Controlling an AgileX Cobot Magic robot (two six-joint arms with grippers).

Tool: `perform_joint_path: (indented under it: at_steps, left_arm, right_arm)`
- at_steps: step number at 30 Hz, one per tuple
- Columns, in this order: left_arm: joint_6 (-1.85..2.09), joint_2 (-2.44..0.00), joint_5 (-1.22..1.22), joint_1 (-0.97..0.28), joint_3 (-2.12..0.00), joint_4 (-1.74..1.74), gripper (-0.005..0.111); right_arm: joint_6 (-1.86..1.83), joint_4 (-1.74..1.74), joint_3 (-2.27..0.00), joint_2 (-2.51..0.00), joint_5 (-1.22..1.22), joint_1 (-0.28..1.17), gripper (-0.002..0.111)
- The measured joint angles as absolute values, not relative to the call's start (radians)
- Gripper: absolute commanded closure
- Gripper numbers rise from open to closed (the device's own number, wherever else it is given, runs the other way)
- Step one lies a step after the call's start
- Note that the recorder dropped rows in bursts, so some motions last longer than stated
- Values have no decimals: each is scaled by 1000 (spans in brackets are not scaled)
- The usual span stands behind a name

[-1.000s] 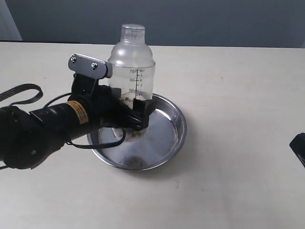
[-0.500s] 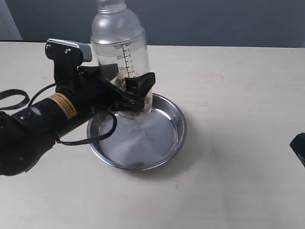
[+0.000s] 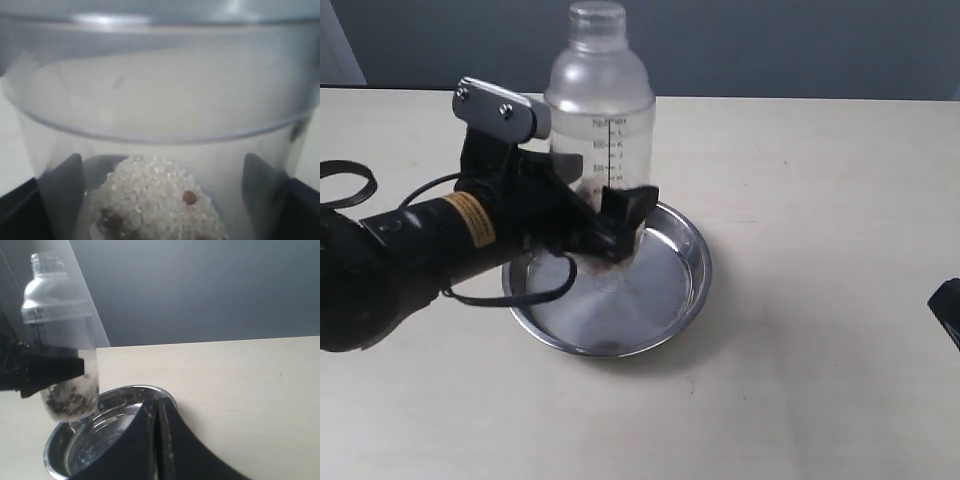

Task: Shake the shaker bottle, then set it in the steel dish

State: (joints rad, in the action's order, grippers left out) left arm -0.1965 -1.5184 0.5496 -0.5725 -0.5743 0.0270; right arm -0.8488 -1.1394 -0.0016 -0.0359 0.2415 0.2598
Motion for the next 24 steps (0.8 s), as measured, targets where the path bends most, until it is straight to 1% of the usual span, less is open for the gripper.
perform_joint_path:
  at_steps: [2,5,7,10,13,16,19,21,22,24]
  left_arm:
    - [-179,-1492,539,-554,-527,71,106]
    - [-278,-1483,692,-527,-489,89,106]
    - [-324,-1500,752,-525,-519,108,106]
    - [-364,-1506,660,-522,-566,211,106]
    - [-342,-1495,626,-514,-547,309,106]
    - [-307,-1493,610,-506,-545,169,106]
    - [-207,-1468,515,-501,-543,-84,106]
    - [-113,-1463,496,-517,-543,-222,106]
    - [-86,-1463,505,-530,-543,-247,106]
    - [-76,-1482,564,-561,-552,-162,106]
  right_arm:
    - [-849,-1139,-2,-36,241,260,109]
    - [-849,-1139,-2,-36,241,260,109]
    - [-849,-1139,-2,-36,241,260,109]
    - [-849,-1139,-2,-36,241,260,109]
    - [-849,-1139,-2,-36,241,260,109]
    - [-849,-1139,-2,-36,241,260,109]
    - [-849,-1139,-2,-36,241,260,109]
    - [-849,-1139,-2,-36,241,260,109]
    - [-849,-1139,-2,-36,241,260,109]
    - [-849,-1139,-2,-36,241,260,109]
